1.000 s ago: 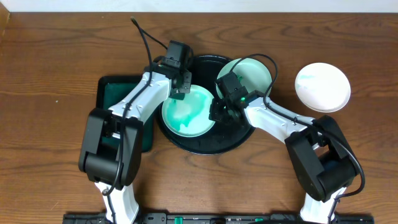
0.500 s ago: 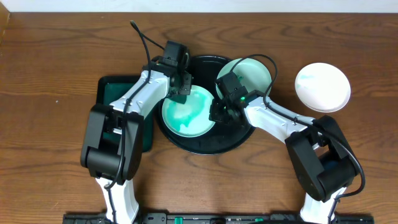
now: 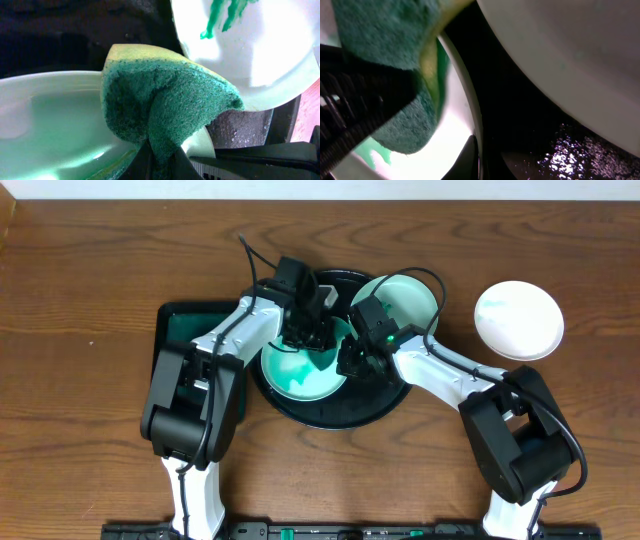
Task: Clean dirty plates on tray and stack at the side
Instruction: 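Continue scrubbing the green plate's center with the left gripper sponge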
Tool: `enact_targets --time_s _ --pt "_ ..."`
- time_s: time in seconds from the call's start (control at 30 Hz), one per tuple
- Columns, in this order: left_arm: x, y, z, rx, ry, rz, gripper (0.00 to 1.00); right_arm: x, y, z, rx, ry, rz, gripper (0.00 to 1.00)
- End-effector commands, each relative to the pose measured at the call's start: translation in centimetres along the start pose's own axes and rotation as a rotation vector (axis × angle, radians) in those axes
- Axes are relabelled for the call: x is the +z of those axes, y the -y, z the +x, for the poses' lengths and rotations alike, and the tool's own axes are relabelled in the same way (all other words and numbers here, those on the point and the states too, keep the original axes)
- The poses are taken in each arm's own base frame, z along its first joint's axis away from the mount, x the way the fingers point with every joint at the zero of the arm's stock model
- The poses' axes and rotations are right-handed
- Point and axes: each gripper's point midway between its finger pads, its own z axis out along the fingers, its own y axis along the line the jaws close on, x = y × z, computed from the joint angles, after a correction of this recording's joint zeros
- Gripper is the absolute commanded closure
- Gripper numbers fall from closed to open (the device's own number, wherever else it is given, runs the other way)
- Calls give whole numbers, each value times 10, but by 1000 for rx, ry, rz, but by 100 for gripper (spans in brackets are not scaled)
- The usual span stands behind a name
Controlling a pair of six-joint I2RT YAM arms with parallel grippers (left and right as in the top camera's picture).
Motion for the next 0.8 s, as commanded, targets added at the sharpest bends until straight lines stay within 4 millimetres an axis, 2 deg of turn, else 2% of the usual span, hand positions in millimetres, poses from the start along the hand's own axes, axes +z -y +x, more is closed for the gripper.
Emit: enact_targets --time_s 0.0,0.13,0.23,0.4,0.5,0.67,0.77 --pt "14 -30 26 -92 -78 -106 93 22 35 26 -11 -82 111 99" --pt "-8 -69 22 -115 -52 -305 93 22 36 26 -11 -82 111 99" --pt "-31 -86 11 -103 -2 -431 93 22 35 26 -12 -82 111 99" --pt "-73 -84 -10 -68 111 -536 93 22 35 25 -11 -81 111 99" --pt "-84 -86 -15 -63 140 -580 93 22 35 25 -12 -80 110 99" --pt "-84 -88 -15 -51 138 -590 93 22 35 25 -12 -79 109 99" --pt "-76 -81 -14 -32 121 -536 93 22 35 25 -12 -79 109 99"
